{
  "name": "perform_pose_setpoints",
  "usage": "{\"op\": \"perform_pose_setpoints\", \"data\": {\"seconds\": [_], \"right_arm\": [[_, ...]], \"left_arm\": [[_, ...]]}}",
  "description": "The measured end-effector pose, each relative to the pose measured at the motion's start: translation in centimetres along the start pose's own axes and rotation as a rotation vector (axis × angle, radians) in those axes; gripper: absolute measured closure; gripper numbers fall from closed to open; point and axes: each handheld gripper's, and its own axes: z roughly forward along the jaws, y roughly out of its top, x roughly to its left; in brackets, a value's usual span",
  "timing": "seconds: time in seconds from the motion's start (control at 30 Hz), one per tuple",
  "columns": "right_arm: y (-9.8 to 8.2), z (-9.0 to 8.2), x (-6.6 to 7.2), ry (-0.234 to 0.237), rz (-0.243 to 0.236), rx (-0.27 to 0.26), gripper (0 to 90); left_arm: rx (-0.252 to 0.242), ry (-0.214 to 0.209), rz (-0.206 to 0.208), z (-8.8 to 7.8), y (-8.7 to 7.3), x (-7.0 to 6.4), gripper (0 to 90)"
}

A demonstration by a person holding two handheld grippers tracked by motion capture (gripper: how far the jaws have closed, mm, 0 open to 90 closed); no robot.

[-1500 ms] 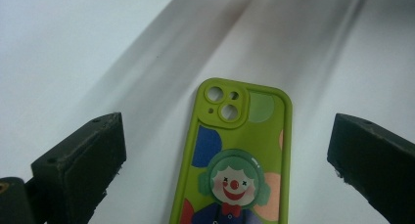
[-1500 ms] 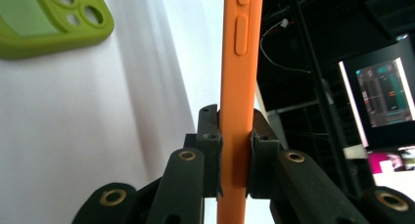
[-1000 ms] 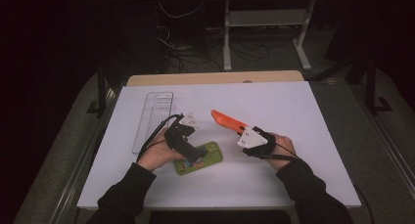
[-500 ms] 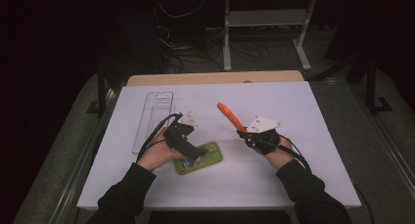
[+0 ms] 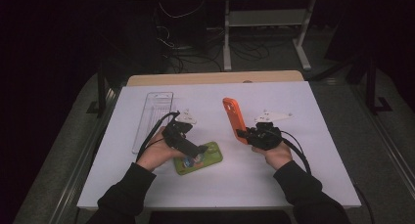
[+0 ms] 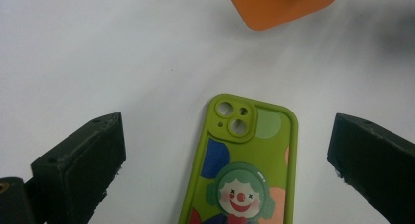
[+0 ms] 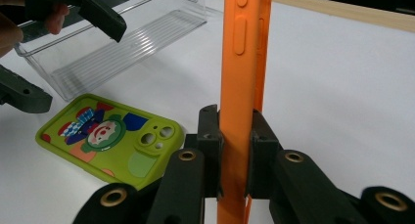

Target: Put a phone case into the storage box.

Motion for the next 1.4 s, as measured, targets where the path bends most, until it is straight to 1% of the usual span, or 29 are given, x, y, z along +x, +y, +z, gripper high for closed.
{"op": "perform_pose_setpoints", "data": {"seconds": [0.03,0.07,0.1,0.13,0.2,0.23,0.3,0.33,0.37,0.4,0.47,0.5,0.57,0.7,0.73,0.87,1.0,1.1,1.2,1.3,1.4], "right_arm": [[0.0,0.0,0.0,-0.002,-0.004,0.000,78.6],[0.0,0.0,0.0,-0.002,-0.003,-0.001,78.6],[0.0,0.1,0.0,-0.003,-0.003,-0.003,78.6],[-0.1,0.1,0.0,-0.001,0.002,0.006,78.6],[-0.1,0.1,0.2,-0.003,0.003,0.009,78.6],[-0.1,0.2,0.2,0.000,0.003,0.004,78.6],[-0.1,0.2,0.3,0.003,0.013,-0.001,78.6],[-0.1,0.2,0.4,0.006,0.016,-0.005,78.6],[-0.1,0.2,0.4,0.008,0.021,-0.005,78.6],[-0.1,0.2,0.5,0.007,0.020,-0.005,78.6],[-0.1,0.3,0.5,0.013,0.028,-0.010,78.6],[-0.1,0.3,0.5,0.010,0.029,-0.012,78.6],[0.0,0.3,0.6,0.013,0.039,-0.015,78.6],[0.1,0.5,0.7,0.010,0.027,-0.021,78.6],[0.1,0.5,0.8,0.010,0.027,-0.023,78.6],[0.2,0.6,0.9,0.013,0.029,-0.029,78.6],[0.3,0.7,1.0,0.012,0.026,-0.037,78.6],[0.3,0.7,1.1,0.018,0.026,-0.039,78.6],[0.3,0.8,1.4,0.025,0.015,-0.042,78.6],[0.4,0.7,1.7,0.035,0.020,-0.048,78.6],[0.4,0.8,2.0,0.045,0.020,-0.056,78.7]], "left_arm": [[0.001,0.001,0.001,0.0,0.0,0.0,0.1],[0.000,0.003,0.016,0.0,0.0,0.2,0.1],[-0.004,0.001,0.010,0.0,0.1,0.1,0.1],[-0.006,-0.006,-0.004,-0.1,0.1,0.1,0.1],[-0.024,-0.009,-0.017,-0.2,0.2,0.2,0.1],[-0.038,-0.011,-0.020,-0.3,0.3,0.2,0.1],[-0.064,-0.020,-0.048,-0.4,0.3,0.2,0.1],[-0.076,-0.022,-0.047,-0.5,0.4,0.3,0.0],[-0.095,-0.030,-0.076,-0.4,0.4,0.2,0.0],[-0.097,-0.034,-0.067,-0.5,0.5,0.3,0.0],[-0.105,-0.029,-0.065,-0.6,0.7,0.3,0.0],[-0.094,-0.026,-0.054,-0.7,0.9,0.4,0.0],[-0.117,-0.030,-0.077,-0.8,1.1,0.4,0.0],[-0.137,-0.030,-0.085,-1.1,2.0,0.9,0.0],[-0.139,-0.029,-0.077,-1.1,2.2,1.0,0.0],[-0.147,-0.040,-0.081,-0.9,3.0,1.5,0.0],[-0.164,-0.050,-0.073,-0.6,3.9,1.8,0.0],[-0.189,-0.061,-0.085,-0.4,4.3,1.7,0.0],[-0.203,-0.060,-0.092,-0.2,4.4,1.5,0.0],[-0.200,-0.060,-0.073,-0.1,4.5,1.3,0.0],[-0.210,-0.060,-0.083,0.2,4.5,1.2,0.0]]}}
